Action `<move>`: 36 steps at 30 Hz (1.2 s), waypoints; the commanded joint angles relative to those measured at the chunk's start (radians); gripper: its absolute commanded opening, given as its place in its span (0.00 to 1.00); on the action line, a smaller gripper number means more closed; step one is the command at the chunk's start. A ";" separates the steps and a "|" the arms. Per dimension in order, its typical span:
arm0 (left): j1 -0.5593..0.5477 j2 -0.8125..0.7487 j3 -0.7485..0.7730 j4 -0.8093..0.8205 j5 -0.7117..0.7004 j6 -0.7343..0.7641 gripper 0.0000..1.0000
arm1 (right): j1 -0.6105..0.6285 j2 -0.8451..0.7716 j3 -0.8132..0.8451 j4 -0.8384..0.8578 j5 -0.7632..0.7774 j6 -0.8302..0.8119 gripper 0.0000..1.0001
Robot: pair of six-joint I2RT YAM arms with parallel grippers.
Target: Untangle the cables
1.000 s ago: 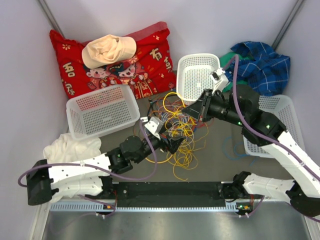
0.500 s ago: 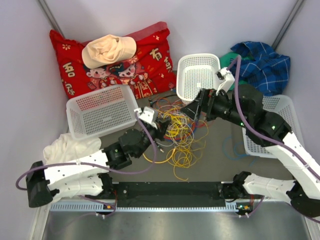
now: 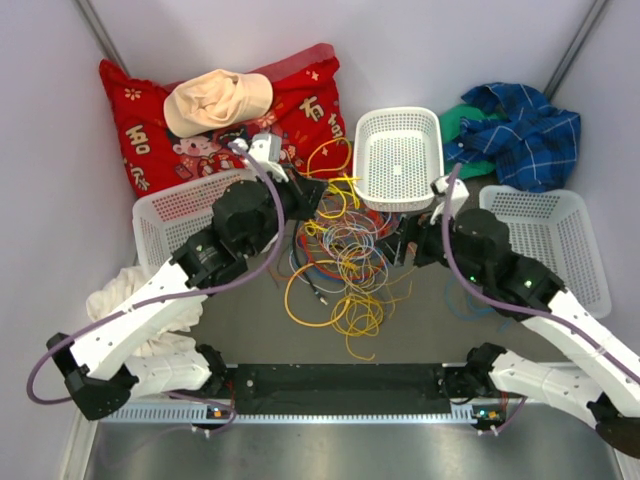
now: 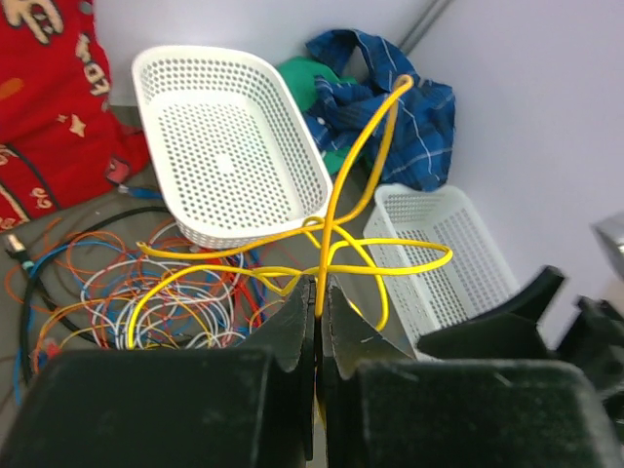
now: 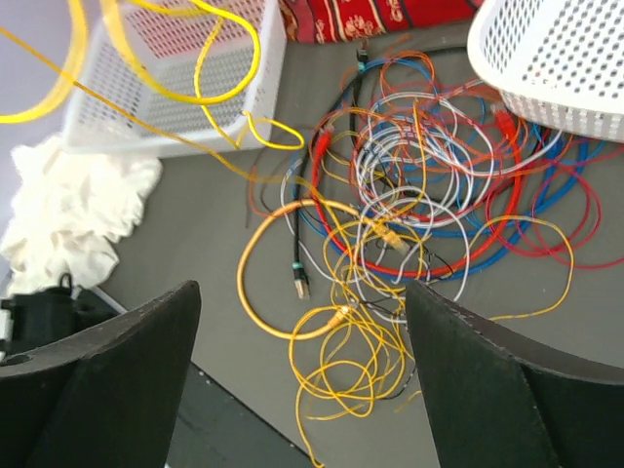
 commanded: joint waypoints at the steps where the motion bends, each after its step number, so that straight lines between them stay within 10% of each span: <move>1: 0.004 0.037 0.090 -0.099 0.092 -0.052 0.00 | 0.002 0.015 -0.049 0.155 -0.042 -0.026 0.83; 25: 0.004 0.116 0.208 -0.113 0.180 -0.103 0.00 | 0.005 0.215 -0.244 0.810 -0.221 0.025 0.71; 27: 0.004 0.113 0.200 -0.110 0.178 -0.108 0.00 | 0.005 0.254 -0.239 0.832 -0.217 0.026 0.65; 31: 0.004 0.100 0.176 -0.117 0.161 -0.109 0.00 | 0.005 0.275 -0.232 0.866 -0.178 0.043 0.09; 36: 0.004 0.054 0.130 -0.139 0.040 -0.091 0.04 | 0.005 0.159 -0.183 0.656 -0.120 -0.006 0.00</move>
